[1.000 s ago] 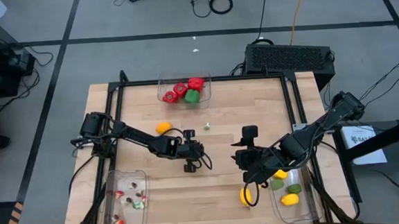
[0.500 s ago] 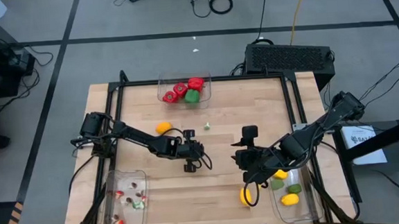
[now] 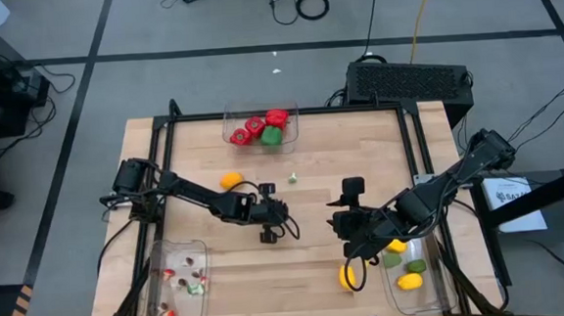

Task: Sort produce into baskets
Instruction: Put the red mushroom into the bottom left transparent bin

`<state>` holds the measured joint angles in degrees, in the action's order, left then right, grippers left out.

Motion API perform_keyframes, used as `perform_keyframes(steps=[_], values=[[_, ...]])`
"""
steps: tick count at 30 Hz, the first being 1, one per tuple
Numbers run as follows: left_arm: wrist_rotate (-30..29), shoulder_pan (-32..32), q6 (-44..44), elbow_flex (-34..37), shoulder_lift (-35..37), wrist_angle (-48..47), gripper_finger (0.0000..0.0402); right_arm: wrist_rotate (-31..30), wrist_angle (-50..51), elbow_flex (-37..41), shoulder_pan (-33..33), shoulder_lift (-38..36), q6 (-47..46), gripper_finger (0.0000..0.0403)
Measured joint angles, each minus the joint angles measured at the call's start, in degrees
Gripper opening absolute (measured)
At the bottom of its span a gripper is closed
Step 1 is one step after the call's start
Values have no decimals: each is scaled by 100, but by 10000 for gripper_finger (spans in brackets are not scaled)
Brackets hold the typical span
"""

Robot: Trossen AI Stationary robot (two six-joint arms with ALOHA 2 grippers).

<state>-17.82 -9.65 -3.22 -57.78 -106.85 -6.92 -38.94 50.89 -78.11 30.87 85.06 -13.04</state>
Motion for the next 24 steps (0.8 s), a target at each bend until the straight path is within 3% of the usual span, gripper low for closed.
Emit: perform_keyframes(steps=[5, 10, 17, 24], values=[[49, -175, 267, -104, 239, -519, 72, 0, 0, 0, 0, 0, 0, 192], [580, -551, 993, -510, 839, -2265, 72, 1, 33, 3, 0, 1, -73, 192], [2074, -1428, 2775, -924, 2011, -4276, 73, 17, 1, 4, -2, 2, -280, 192], [2395, -2749, 5014, -966, 3070, -5349, 73, 24, -436, 4, -12, 62, -140, 192]])
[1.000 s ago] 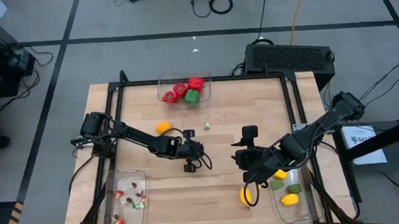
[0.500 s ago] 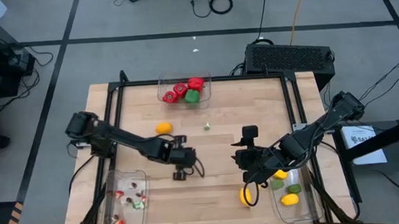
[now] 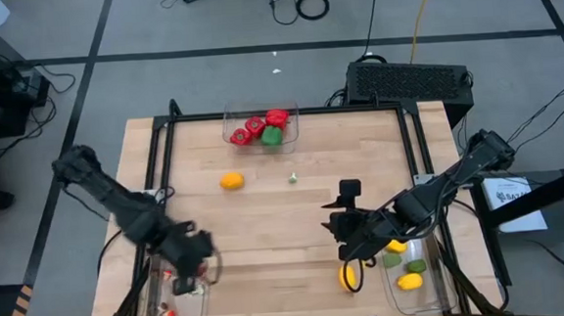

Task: Sort produce into baskets
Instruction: Put the red mushroom into the bottom left transparent bin, then put the green mushroom into the bottom left transparent bin

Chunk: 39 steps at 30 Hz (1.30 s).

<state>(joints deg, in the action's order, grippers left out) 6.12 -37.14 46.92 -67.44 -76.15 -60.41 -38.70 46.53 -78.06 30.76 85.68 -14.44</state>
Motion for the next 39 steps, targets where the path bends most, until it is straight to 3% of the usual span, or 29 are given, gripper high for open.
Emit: perform_keyframes(steps=[5, 10, 14, 21, 24, 31, 34, 39], values=[[-476, -1126, 1391, 67, 216, -371, 73, -35, -401, 0, -61, 63, 278, 192], [-1102, -1922, 2114, 196, -82, -308, 73, -186, -589, -2, -327, 342, 218, 192], [-1219, -2217, 2566, 267, -449, -235, 73, -128, -581, -2, -641, 791, 361, 192], [-1245, -2354, 3225, 426, -994, -126, 78, 609, -769, -2, -1285, 1388, 615, 192], [-1313, -2416, 3418, 426, -1124, -101, 104, 805, -735, -2, -1472, 1450, 586, 192], [-1501, -2588, 3513, 424, -1157, -125, 210, 1054, -1130, 32, -1826, 1453, 848, 192], [-1537, -2608, 3358, 355, -1104, -214, 229, 1375, -1644, 284, -2194, 1453, 1105, 192], [-2661, -2726, 3252, 79, -991, -519, 233, 2236, -2928, 1077, -2969, 1453, 1515, 192]])
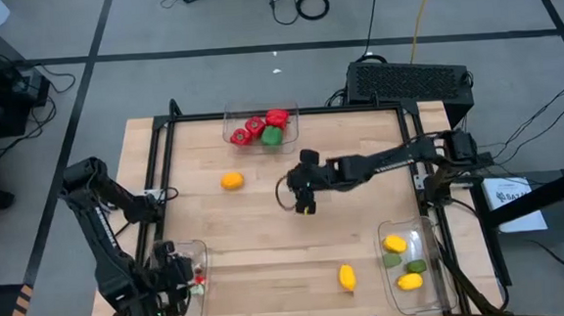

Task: Sort produce into baskets
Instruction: Put the green mushroom into the bottom left transparent bin

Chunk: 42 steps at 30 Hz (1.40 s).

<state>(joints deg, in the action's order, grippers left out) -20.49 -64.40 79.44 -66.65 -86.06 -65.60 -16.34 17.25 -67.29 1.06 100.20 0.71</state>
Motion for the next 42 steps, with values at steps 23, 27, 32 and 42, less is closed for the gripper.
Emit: perform_keyframes(steps=[23, 27, 32, 42], values=[[-5068, 767, -1879, -615, 26, -1410, 233, 716, -2116, 1340, -868, 438, 111, 228], [-4973, 940, -1876, -599, 20, -1388, 233, 751, -2341, 1316, -907, 530, 46, 226], [-4921, 1001, -1884, -599, 17, -1342, 233, 755, -2267, 1321, -935, 546, 31, 226], [-4916, 1001, -1882, -599, 17, -1283, 233, 800, -2369, 1322, -951, 893, 25, 226]])
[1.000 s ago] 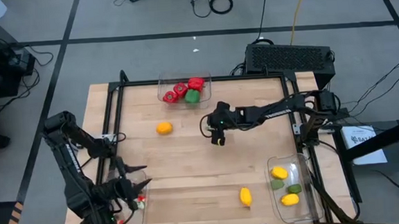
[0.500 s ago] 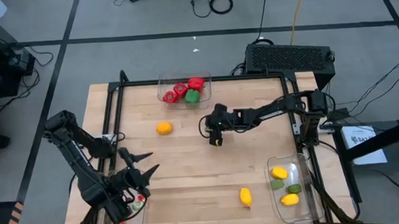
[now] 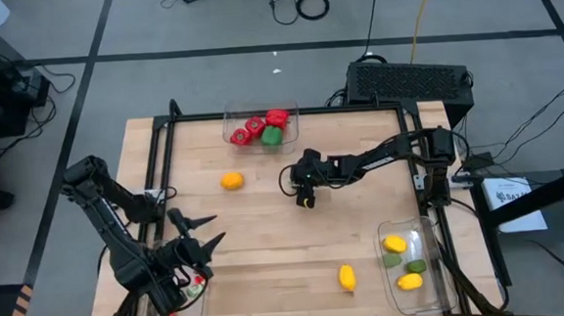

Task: Sort produce into baskets
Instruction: Put the green mushroom into the bottom left transparent bin

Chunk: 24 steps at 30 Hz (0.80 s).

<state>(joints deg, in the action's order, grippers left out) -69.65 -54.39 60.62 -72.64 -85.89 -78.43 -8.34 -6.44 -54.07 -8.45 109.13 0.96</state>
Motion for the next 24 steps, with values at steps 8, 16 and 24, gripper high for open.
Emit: perform_keyframes(steps=[8, 16, 24], values=[[2, 0, 1, 0, 0, -2, 233, 3, 24, -3, -11, -41, 67, 224], [4, 0, 2, 0, 0, -4, 233, 13, 57, -3, -11, -47, 78, 174], [4, 0, 17, 74, 0, 0, 233, 11, 56, -3, -11, -49, 122, 129]])
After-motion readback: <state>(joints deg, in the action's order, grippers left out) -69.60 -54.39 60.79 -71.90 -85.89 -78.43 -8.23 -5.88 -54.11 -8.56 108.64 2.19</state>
